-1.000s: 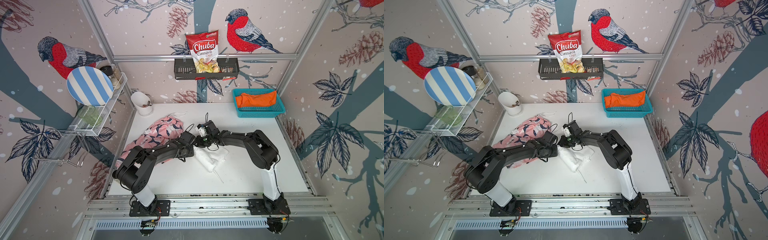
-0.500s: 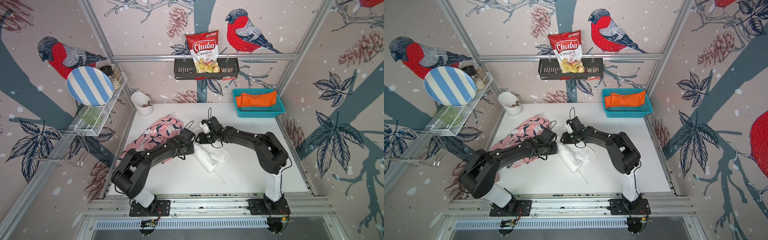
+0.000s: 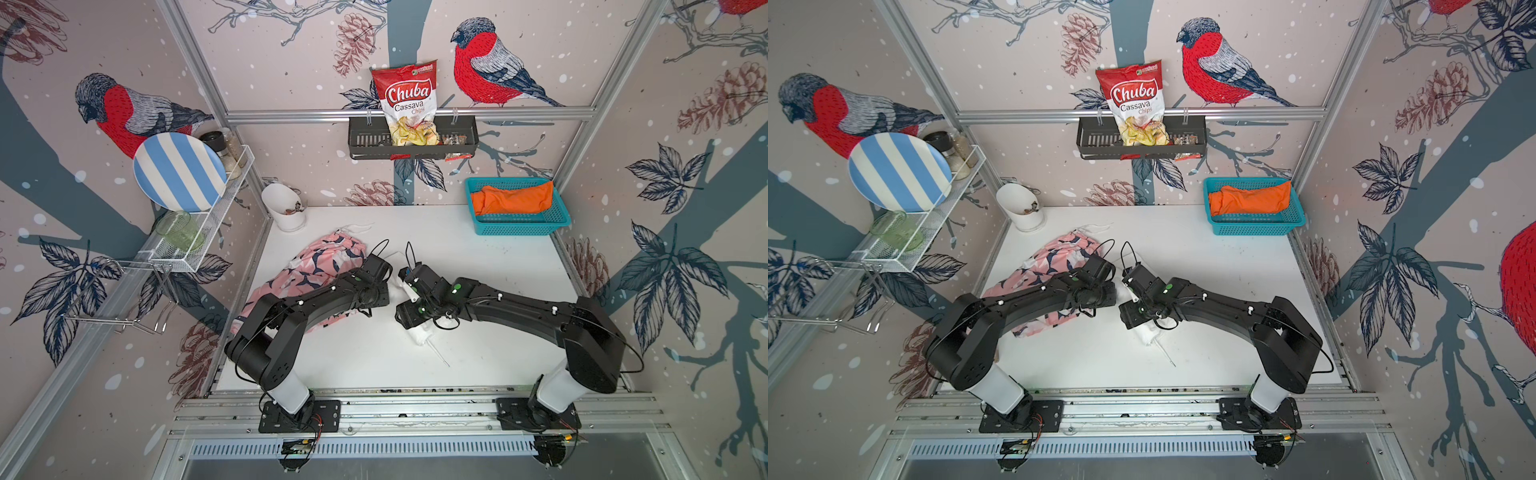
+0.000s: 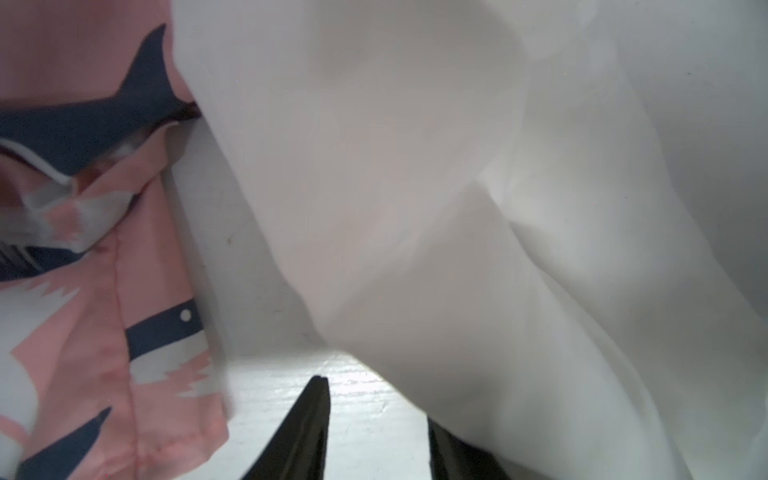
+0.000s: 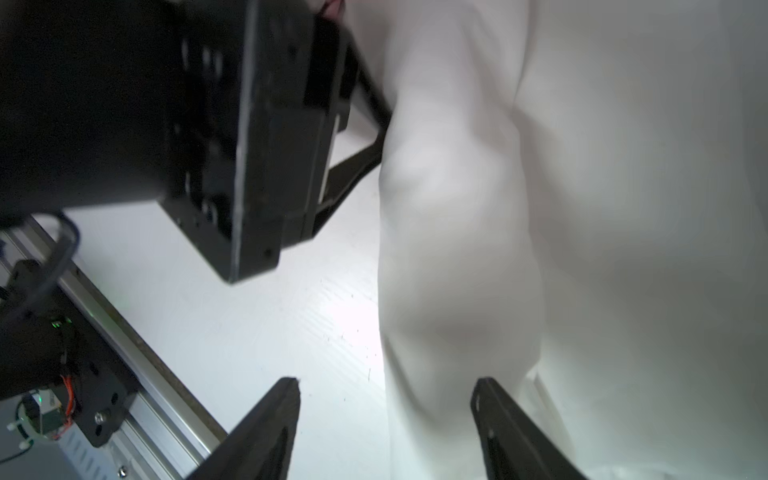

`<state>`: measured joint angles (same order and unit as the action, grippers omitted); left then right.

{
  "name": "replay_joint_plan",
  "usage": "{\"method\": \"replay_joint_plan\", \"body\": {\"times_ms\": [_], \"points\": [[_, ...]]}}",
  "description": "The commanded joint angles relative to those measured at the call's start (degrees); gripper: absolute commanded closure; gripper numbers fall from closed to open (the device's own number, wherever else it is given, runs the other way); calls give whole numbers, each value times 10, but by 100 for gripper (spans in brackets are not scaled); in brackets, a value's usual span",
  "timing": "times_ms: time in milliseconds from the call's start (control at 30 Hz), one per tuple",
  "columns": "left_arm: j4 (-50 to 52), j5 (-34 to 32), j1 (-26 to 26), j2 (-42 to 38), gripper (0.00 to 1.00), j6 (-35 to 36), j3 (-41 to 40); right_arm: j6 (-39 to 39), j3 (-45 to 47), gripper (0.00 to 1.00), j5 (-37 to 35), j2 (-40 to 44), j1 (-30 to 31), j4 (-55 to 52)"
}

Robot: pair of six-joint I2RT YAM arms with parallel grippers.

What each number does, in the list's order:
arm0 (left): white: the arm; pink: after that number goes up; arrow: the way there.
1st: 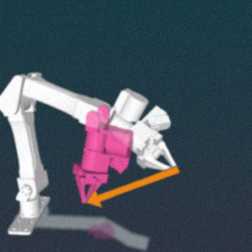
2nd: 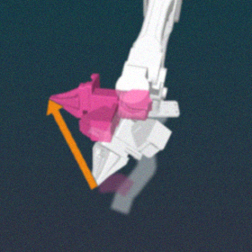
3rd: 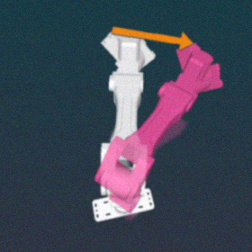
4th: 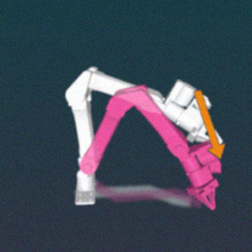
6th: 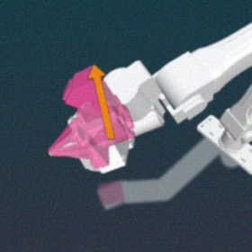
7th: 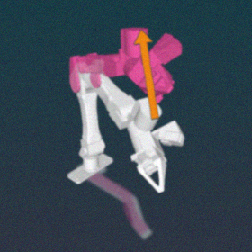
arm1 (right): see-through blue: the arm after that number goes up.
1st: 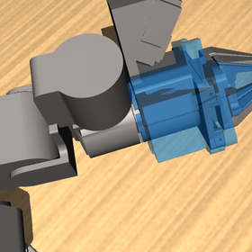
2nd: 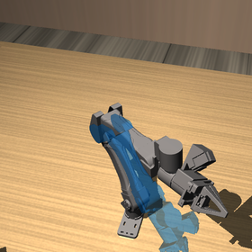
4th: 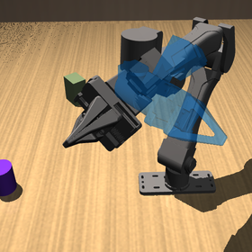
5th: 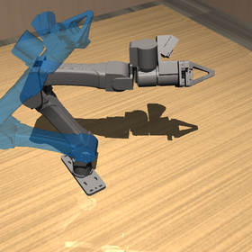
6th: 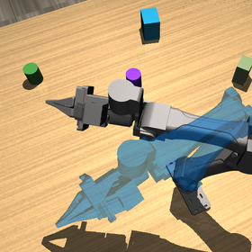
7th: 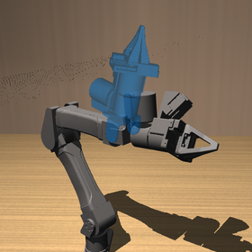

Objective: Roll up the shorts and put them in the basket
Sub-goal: Roll the shorts at the center of the board.

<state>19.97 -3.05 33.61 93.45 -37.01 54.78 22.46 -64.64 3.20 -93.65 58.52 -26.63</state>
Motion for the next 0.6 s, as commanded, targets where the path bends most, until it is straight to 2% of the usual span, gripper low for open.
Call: {"method": "replay_joint_plan", "body": {"times_ms": [0, 67, 167, 233, 333, 400, 567], "points": [[0, 2, -2, 2, 58, 11, 6, -1, 9, 28, -42, -6, 12, -21], [2, 1, -2, 1, 58, 12, 7, 0, 12, 31, -42, -14, 13, -16], [5, 0, -2, -4, 58, 12, 8, -2, 18, 42, -34, -20, 9, 3], [6, -1, -2, -7, 58, 11, 7, -5, 20, 55, -21, -23, -2, 14], [7, -1, -2, -16, 58, 10, 4, -11, 25, 80, 10, -23, -28, 33], [10, -3, -3, -22, 58, 9, 2, -15, 32, 90, 50, -17, -49, 52], [22, -11, -2, -35, 57, 11, 13, -10, 80, 95, 189, -19, -125, 130]]}}
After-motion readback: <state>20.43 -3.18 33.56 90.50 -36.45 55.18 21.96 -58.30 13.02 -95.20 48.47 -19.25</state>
